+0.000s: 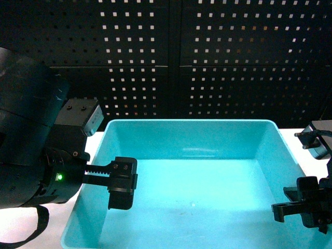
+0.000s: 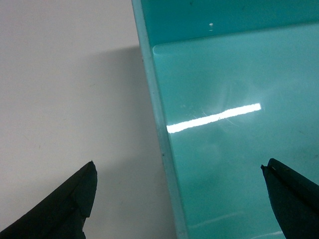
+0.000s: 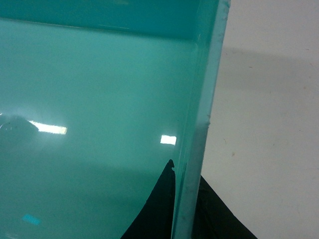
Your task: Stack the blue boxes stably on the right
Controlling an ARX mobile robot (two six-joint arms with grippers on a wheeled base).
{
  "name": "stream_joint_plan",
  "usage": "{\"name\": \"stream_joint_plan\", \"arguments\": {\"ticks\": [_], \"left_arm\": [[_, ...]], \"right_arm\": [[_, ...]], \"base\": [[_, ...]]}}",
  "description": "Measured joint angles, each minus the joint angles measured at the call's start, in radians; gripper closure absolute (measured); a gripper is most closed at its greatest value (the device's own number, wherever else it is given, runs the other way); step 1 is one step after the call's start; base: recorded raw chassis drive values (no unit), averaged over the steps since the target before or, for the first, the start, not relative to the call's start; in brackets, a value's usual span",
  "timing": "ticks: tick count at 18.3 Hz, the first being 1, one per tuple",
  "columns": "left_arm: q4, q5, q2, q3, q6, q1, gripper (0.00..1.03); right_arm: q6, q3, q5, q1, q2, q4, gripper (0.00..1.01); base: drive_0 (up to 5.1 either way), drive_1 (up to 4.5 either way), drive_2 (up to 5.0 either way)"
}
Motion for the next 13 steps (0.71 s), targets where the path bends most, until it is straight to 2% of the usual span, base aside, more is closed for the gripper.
{"name": "stream_joint_plan", "arguments": {"ticks": [4, 5, 7, 10, 13], "left_arm": [[0.004, -0.003, 0.0, -0.001, 0.0, -0.001, 0.05], [0.007, -0.004, 0.0, -0.003, 0.0, -0.001, 0.08], [0.014, -0.001, 0.004, -0.014, -0.003, -0.001, 0.28], [0.018, -0.006, 0.009, -0.024, -0.009, -0.002, 0.49], [0.023, -0.003, 0.009, -0.027, -0.026, -0.019, 0.8]], "right_arm": [[0.0, -0.002, 0.002, 0.0, 0.0, 0.003, 0.94], [0.0, -0.003, 0.002, 0.0, -0.001, 0.005, 0.94], [0.0, -0.005, 0.002, 0.0, -0.002, 0.007, 0.94], [0.0, -0.01, 0.002, 0.0, -0.004, 0.014, 0.94], [0.0, -0.023, 0.002, -0.001, -0.007, 0.029, 0.94]], "base": [[0.0, 0.0, 0.0], [0.0, 0.0, 0.0], [0.0, 0.0, 0.0], [0.0, 0.0, 0.0], [0.0, 0.0, 0.0]]}}
